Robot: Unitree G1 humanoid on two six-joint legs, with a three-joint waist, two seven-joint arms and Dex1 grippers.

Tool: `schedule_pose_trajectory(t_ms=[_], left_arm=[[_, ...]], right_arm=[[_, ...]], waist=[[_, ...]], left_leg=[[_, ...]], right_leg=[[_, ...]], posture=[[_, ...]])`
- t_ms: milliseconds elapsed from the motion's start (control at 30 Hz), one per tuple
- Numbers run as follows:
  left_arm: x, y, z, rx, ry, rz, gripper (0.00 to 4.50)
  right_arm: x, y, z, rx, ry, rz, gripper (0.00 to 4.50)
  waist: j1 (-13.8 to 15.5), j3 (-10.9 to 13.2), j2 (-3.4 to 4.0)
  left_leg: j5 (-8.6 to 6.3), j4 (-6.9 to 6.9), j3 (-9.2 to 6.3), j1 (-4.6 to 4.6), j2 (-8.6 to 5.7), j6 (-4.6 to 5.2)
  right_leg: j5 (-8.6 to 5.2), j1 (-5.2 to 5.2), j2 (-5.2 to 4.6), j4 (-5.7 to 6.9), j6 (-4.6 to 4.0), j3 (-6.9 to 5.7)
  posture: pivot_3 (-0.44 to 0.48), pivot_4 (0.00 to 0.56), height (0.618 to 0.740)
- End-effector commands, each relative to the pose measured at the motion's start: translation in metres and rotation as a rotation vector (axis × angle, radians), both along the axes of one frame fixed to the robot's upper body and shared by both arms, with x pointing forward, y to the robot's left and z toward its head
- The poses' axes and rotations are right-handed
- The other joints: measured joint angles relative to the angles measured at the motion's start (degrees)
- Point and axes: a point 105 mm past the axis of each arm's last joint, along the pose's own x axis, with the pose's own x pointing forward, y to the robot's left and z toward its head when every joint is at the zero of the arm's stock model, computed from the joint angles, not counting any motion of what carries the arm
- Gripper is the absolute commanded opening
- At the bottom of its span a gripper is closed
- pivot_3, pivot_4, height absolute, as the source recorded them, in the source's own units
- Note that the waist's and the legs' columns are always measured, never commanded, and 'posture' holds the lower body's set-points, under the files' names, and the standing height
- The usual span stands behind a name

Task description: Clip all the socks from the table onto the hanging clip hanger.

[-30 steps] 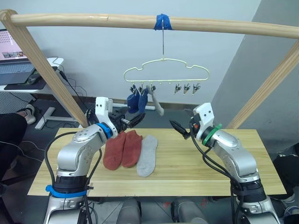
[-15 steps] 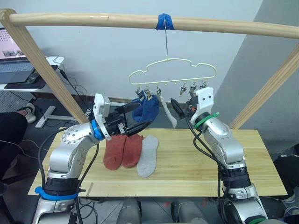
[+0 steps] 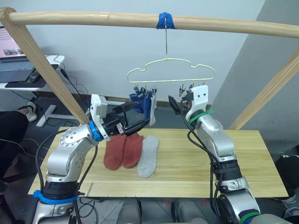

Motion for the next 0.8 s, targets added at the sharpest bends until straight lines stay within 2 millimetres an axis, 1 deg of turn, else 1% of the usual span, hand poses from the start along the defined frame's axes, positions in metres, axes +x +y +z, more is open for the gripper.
schedule_pose_trajectory(t_ms=[33, 167, 333, 667, 733, 800], left_arm=[[-0.006, -0.003, 0.014, -0.022, -0.057, -0.013, 4.50], [-0.009, -0.006, 0.013, -0.025, -0.051, -0.038, 4.50], [-0.009, -0.004, 0.012, -0.031, -0.049, -0.033, 4.50], [-0.008, -0.005, 0.012, -0.026, -0.054, -0.026, 4.50], [-0.007, -0.005, 0.012, -0.025, -0.056, -0.026, 4.50], [-0.007, -0.005, 0.011, -0.024, -0.056, -0.026, 4.50]], right_arm=[[0.002, 0.004, 0.024, 0.027, -0.086, 0.011, 4.48], [0.002, 0.008, 0.028, 0.041, -0.096, 0.027, 4.48], [0.001, 0.013, 0.029, 0.059, -0.094, 0.048, 4.48], [0.002, 0.014, 0.030, 0.085, -0.089, 0.050, 4.48], [0.003, 0.013, 0.031, 0.087, -0.087, 0.050, 4.11], [0.003, 0.013, 0.031, 0.087, -0.085, 0.048, 3.55]], waist=[[0.1, 0.0, 0.00], [0.2, 0.0, 0.00], [0.2, 0.0, 0.00], [0.2, 0.0, 0.00], [0.2, 0.0, 0.00], [0.2, 0.0, 0.00]], left_leg=[[0.00, 0.00, 0.00, 0.00, 0.00, 0.00], [0.00, 0.00, 0.00, 0.00, 0.00, 0.00], [0.00, 0.00, 0.00, 0.00, 0.01, 0.00], [0.00, 0.00, 0.00, 0.00, 0.01, 0.00], [0.00, 0.00, 0.00, 0.00, 0.01, 0.00], [0.00, 0.00, 0.00, 0.00, 0.01, 0.00]], right_leg=[[0.00, 0.00, 0.00, 0.00, 0.00, 0.00], [0.00, 0.01, 0.00, 0.00, 0.00, 0.00], [0.00, 0.00, 0.00, 0.00, -0.01, 0.00], [0.00, 0.00, 0.00, 0.00, -0.01, -0.01], [0.00, 0.00, 0.00, 0.00, -0.01, -0.01], [0.00, 0.00, 0.00, 0.01, -0.01, -0.01]], posture=[[0.075, 0.125, 0.740], [0.074, 0.127, 0.740], [0.072, 0.128, 0.740], [0.075, 0.134, 0.740], [0.076, 0.134, 0.740], [0.076, 0.134, 0.740]])
